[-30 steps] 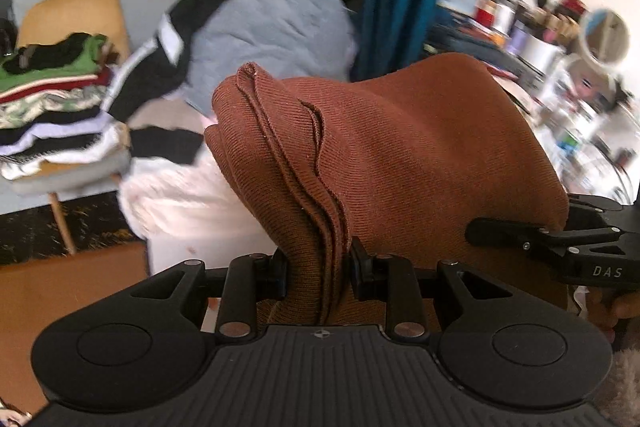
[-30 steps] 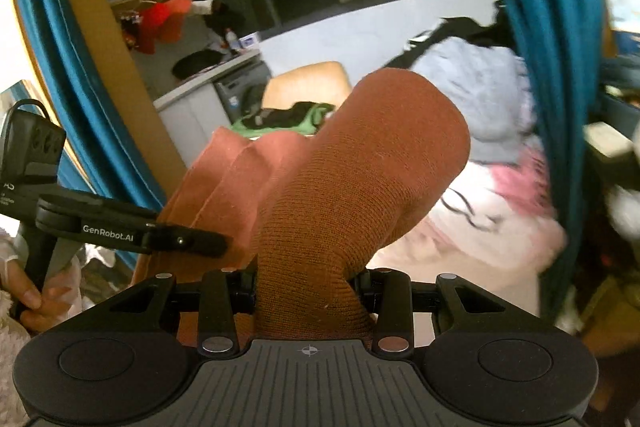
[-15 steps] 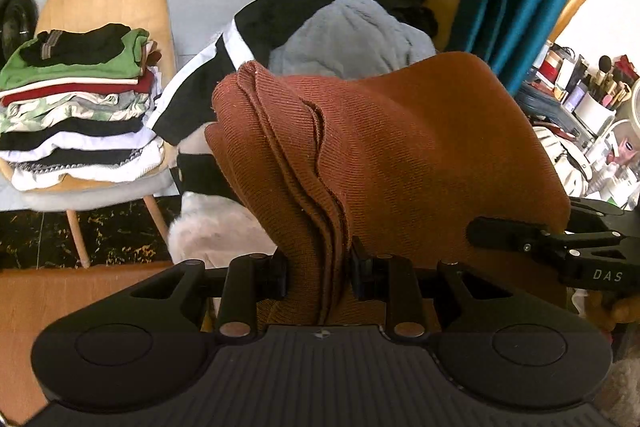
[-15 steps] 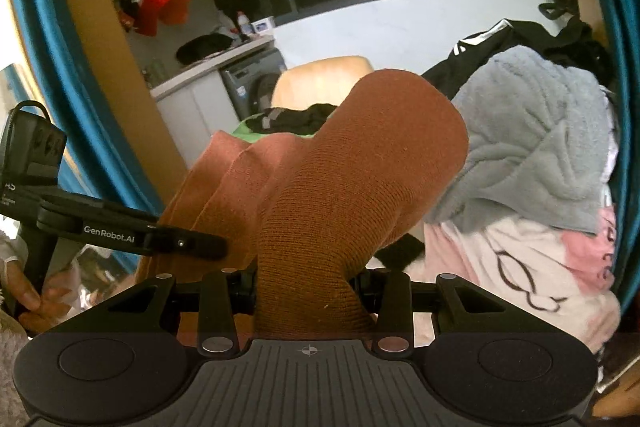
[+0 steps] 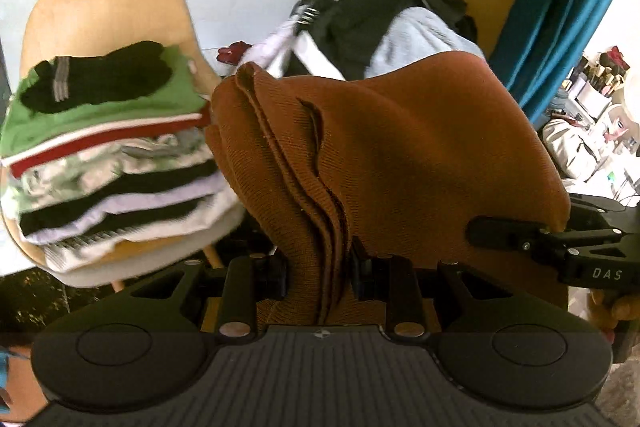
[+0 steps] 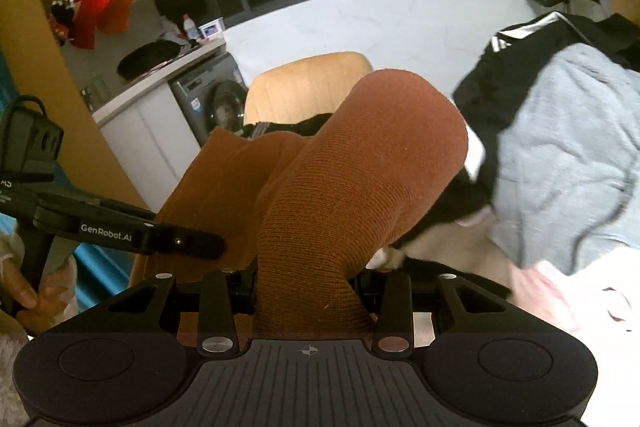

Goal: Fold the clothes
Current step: 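Carry the held sweater with both tools toward the wooden chair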

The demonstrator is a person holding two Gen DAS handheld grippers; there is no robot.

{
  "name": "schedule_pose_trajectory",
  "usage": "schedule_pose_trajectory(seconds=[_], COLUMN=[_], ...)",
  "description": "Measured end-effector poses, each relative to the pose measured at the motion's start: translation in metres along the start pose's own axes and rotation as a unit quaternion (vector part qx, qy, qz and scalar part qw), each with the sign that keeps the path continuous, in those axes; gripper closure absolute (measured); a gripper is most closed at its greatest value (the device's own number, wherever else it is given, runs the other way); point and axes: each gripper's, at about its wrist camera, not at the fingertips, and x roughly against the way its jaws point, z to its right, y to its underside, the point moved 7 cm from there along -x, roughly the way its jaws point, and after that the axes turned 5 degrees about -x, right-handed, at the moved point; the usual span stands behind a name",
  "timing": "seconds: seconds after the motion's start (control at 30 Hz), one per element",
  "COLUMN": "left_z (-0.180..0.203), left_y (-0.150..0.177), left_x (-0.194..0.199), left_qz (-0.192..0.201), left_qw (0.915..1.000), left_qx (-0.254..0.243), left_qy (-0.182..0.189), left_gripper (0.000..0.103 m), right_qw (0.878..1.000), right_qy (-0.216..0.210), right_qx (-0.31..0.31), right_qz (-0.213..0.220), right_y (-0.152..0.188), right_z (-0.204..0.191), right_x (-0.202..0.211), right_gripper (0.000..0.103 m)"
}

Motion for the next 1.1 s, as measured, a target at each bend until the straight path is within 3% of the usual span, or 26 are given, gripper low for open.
schedule_pose_trajectory(seconds=[0.3,0.57,0.87,1.0,1.1], left_z=[-0.092,-0.184,-0.309,-0.363,-0.394], left_y=[-0.011,-0.041,-0.149,-0.194,-0.212], left_x=[-0.016,-0.052,-0.105,-0.119,-0.137], left_qz=[-0.008,-0.022,-0.040,-0.042,-0.058], left_qw=[0.9994,0.9973,0.9861,0.9813,0.9784], left_qx=[0.034,0.064,0.112,0.131,0.135], left_qy=[0.003,-0.029,-0.116,-0.134,-0.144], left_gripper=[0.075,0.075,0.075,0.075,0.075], right_qw=[1.000,0.998,0.991,0.987,0.984], right_qy=[0.007,-0.022,-0.098,-0.123,-0.130], right_qx=[0.001,-0.001,0.013,0.008,0.006], right_qz=[-0.028,-0.057,-0.085,-0.098,-0.117], right_y=[-0.026,-0.067,-0.191,-0.240,-0.258], right_z=[-0.038,-0.042,-0.028,-0.023,-0.018], right_x=[-0.095,-0.203,-0.370,-0.435,-0.482], right_gripper=[0.068,0.068,0.068,0.068,0.068])
